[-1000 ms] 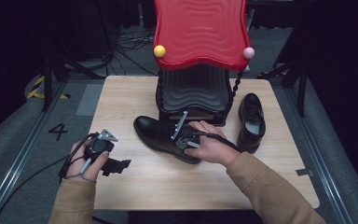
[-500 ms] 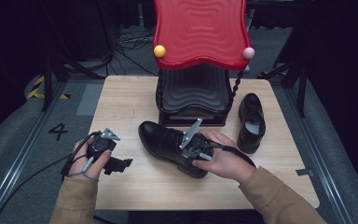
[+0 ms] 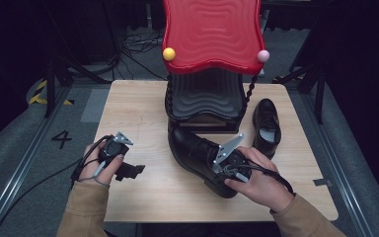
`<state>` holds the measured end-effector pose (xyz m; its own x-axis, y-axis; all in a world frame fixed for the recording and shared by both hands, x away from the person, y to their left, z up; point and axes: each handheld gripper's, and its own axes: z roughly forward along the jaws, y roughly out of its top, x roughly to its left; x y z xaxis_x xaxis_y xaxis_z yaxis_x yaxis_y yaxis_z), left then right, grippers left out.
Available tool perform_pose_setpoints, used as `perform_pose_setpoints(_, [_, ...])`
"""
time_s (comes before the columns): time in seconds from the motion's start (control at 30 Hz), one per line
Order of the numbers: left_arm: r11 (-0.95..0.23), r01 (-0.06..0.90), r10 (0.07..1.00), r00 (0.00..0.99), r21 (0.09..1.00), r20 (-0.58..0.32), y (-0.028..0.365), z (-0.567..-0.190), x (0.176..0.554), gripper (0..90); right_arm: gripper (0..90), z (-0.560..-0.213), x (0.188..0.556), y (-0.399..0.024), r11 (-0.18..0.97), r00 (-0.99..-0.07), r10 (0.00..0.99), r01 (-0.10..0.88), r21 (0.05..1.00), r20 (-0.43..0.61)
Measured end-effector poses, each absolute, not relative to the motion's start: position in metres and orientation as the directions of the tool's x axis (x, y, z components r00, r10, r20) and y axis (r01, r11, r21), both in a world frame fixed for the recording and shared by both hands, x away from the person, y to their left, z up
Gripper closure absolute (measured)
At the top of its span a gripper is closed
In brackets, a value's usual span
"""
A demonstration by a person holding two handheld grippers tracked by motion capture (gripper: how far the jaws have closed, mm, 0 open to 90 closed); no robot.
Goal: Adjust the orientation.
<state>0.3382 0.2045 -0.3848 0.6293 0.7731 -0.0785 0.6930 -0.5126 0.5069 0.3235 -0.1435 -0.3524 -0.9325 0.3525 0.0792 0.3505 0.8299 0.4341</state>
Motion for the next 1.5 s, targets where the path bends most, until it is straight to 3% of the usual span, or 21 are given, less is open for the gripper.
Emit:
perform_pose_setpoints(0.33, [-0.512,0.693,0.773,0.63,0.508,-0.08,0.205,-0.386,0.338,16.6,84.9,-0.363,0.326,-0.157,0.759,-0.872,0.483,0.463,0.458,0.08])
perform_pose_setpoints(0.63, [-0.507,0.697,0.776,0.625,0.507,-0.084,0.206,-0.386,0.338,16.7,84.4,-0.394,0.319,-0.154,0.712,-0.802,0.597,0.539,0.45,0.015])
perform_pose_setpoints(0.8, [-0.513,0.697,0.774,0.628,0.502,-0.081,0.204,-0.387,0.338,16.7,83.0,-0.416,0.311,-0.148,0.71,-0.798,0.602,0.552,0.437,0.03])
perform_pose_setpoints(0.97, [-0.517,0.698,0.772,0.63,0.496,-0.083,0.203,-0.388,0.338,16.7,82.4,-0.417,0.308,-0.151,0.676,-0.782,0.62,0.57,0.466,0.057])
perform_pose_setpoints(1.5, [-0.521,0.697,0.767,0.635,0.493,-0.088,0.203,-0.388,0.339,16.7,80.0,-0.413,0.305,-0.153,0.699,-0.806,0.581,0.566,0.436,0.114])
